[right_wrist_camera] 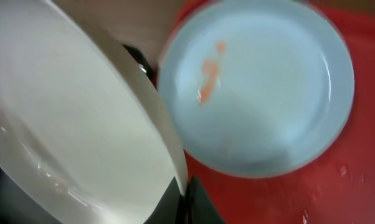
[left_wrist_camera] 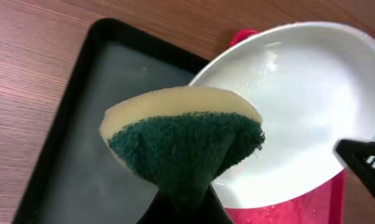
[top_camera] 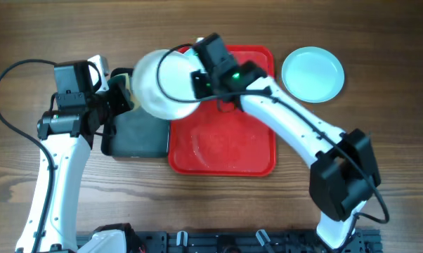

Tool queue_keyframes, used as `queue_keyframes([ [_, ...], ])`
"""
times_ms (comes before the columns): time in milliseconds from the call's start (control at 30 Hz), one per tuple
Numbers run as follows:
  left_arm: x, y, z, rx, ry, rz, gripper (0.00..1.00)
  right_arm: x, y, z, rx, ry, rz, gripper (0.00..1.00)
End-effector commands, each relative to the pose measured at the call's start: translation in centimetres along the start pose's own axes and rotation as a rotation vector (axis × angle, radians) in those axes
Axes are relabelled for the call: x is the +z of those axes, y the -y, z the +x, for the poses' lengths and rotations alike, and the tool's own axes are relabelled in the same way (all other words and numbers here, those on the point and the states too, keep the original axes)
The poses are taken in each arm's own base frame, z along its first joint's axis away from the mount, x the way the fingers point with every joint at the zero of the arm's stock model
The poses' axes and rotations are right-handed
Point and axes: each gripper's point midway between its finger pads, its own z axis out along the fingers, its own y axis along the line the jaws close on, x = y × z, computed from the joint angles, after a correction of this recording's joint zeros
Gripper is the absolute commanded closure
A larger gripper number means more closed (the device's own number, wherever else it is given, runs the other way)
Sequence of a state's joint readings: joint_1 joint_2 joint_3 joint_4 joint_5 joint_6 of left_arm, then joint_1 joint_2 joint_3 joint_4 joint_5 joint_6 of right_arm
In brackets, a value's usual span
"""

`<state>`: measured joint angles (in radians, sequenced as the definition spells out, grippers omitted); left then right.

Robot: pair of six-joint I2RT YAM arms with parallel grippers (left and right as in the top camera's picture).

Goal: Clean dirty plates on tray and stack at the side
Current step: 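Lift the white plate with the right gripper and tilt it over the basin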

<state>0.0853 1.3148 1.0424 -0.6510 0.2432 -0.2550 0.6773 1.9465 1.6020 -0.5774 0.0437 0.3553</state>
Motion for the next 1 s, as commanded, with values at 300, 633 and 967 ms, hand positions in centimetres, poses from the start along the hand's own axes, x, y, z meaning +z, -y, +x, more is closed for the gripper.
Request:
queue_keyframes([
  [300, 2.8, -1.9, 1.6, -0.013, -0.101, -0.068, 0.96, 0.5, -2.9, -7.6, -0.343, 0.383, 0.160, 0.96],
  [633, 4.7, -3.0, 3.7, -0.039, -0.206, -0.095, 0.96, -1.4, -5.6, -10.4, -0.654, 0.526, 0.231, 0.96],
  [967, 5.2, -3.3, 4.4, -0.047, -0.241, -0.105, 0.96, -4.0, -10.2, -11.0, -0.876, 0.639, 0.352, 0.96],
])
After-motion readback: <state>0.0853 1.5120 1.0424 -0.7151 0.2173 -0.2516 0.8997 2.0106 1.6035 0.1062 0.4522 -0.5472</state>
